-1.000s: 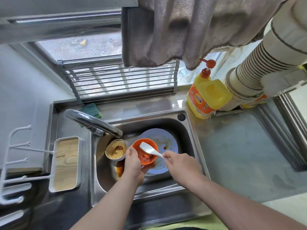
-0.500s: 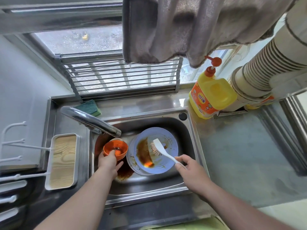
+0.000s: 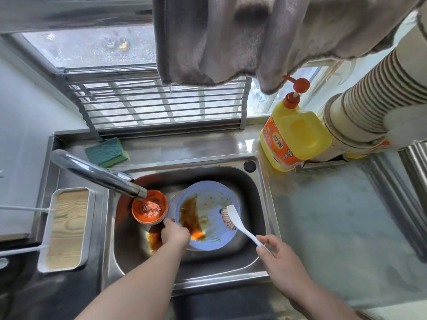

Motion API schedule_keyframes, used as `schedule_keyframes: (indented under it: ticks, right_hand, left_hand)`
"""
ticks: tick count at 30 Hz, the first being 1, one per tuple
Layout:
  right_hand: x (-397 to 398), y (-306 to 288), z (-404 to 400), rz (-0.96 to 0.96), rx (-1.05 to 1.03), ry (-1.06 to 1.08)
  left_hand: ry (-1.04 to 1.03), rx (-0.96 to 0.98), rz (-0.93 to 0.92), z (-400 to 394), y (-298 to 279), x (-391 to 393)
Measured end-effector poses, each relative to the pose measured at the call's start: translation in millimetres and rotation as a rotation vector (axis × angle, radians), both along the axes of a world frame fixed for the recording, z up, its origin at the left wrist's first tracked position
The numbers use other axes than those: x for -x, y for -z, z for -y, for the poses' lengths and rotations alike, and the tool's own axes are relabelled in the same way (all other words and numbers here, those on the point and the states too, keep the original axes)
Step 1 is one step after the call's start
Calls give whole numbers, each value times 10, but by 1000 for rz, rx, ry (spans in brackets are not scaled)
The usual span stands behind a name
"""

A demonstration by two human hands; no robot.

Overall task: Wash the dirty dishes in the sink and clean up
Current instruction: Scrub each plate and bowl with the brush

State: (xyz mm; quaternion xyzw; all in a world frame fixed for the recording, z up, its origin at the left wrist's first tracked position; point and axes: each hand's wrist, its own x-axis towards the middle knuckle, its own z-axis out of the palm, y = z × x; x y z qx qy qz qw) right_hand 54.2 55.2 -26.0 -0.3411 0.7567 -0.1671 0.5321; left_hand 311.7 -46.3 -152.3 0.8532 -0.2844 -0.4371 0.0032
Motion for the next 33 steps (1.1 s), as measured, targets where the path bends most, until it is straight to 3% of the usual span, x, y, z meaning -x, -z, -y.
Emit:
schedule_keyframes:
  ticks: [5, 13, 30, 33]
  right_hand:
    - [92, 70, -34, 5, -7, 32]
    - [192, -76, -11, 37, 45, 14]
    - [121, -206, -71, 13, 54, 31]
    - [98, -201, -66, 23, 61, 41]
  left_hand:
    - [199, 7, 14, -8, 48, -141]
    - [258, 44, -119, 26, -123, -362]
    - [159, 19, -536, -11, -436, -307]
    - [164, 43, -484, -94, -417, -295]
